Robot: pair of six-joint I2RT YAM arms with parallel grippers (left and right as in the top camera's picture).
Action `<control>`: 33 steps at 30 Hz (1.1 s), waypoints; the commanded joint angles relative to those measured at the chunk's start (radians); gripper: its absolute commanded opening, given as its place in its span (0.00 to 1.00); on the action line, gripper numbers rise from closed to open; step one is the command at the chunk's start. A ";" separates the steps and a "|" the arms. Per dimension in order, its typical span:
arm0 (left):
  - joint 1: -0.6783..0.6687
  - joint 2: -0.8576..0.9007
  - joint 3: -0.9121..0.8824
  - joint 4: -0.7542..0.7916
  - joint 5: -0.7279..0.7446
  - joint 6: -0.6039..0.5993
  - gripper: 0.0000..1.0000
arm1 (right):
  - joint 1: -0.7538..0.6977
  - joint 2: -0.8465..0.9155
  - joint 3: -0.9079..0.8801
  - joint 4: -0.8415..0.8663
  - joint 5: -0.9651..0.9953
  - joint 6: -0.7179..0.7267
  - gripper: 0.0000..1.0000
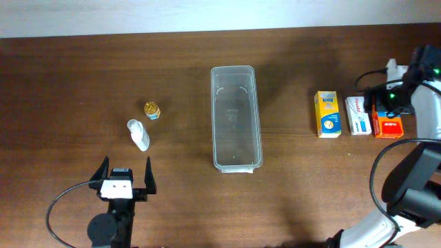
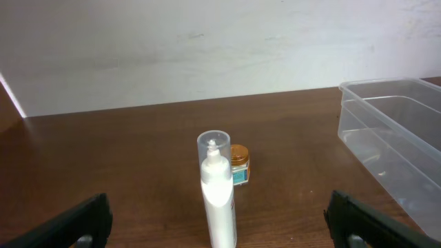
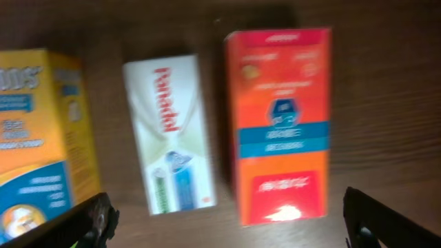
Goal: Pack container
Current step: 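Move the right gripper over the orange box at the far right, then grasp the orange box with the right gripper and lift it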
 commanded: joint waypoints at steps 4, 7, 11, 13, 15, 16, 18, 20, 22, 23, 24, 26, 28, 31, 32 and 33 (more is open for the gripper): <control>0.005 -0.006 -0.006 0.000 0.014 0.010 0.99 | -0.077 0.038 0.019 0.036 -0.097 -0.098 0.99; 0.005 -0.006 -0.006 0.000 0.014 0.010 0.99 | -0.080 0.072 0.019 0.043 -0.102 -0.129 0.98; 0.005 -0.006 -0.006 0.000 0.014 0.010 0.99 | -0.080 0.129 0.019 0.074 -0.078 -0.129 0.98; 0.005 -0.006 -0.006 0.000 0.014 0.010 0.99 | -0.080 0.146 0.019 0.086 -0.063 -0.130 0.98; 0.005 -0.006 -0.006 0.000 0.014 0.010 0.99 | -0.080 0.157 0.019 0.099 -0.053 -0.130 0.98; 0.005 -0.006 -0.006 0.000 0.014 0.010 0.99 | -0.080 0.159 0.019 0.103 -0.053 -0.135 0.98; 0.005 -0.006 -0.006 0.000 0.014 0.010 0.99 | -0.080 0.162 0.019 0.112 -0.049 -0.151 0.98; 0.005 -0.006 -0.006 0.000 0.014 0.010 0.99 | -0.081 0.165 0.019 0.130 -0.028 -0.156 0.98; 0.005 -0.006 -0.006 0.000 0.014 0.010 0.99 | -0.082 0.171 0.019 0.145 -0.021 -0.156 0.99; 0.005 -0.006 -0.006 0.000 0.014 0.010 1.00 | -0.082 0.175 0.019 0.148 -0.023 -0.156 0.98; 0.005 -0.006 -0.006 0.000 0.014 0.010 0.99 | -0.082 0.179 0.019 0.150 -0.025 -0.155 0.98; 0.005 -0.006 -0.006 0.000 0.014 0.010 0.99 | -0.082 0.193 0.019 0.152 -0.026 -0.156 0.98; 0.005 -0.006 -0.006 0.000 0.014 0.010 0.99 | -0.082 0.214 0.019 0.153 -0.027 -0.156 0.98; 0.005 -0.006 -0.006 0.000 0.014 0.010 0.99 | -0.083 0.240 0.019 0.159 -0.031 -0.156 0.98; 0.005 -0.006 -0.006 0.000 0.014 0.010 0.99 | -0.083 0.243 0.019 0.161 -0.031 -0.156 0.98; 0.005 -0.006 -0.006 0.000 0.014 0.010 0.99 | -0.085 0.245 0.019 0.164 -0.031 -0.156 0.98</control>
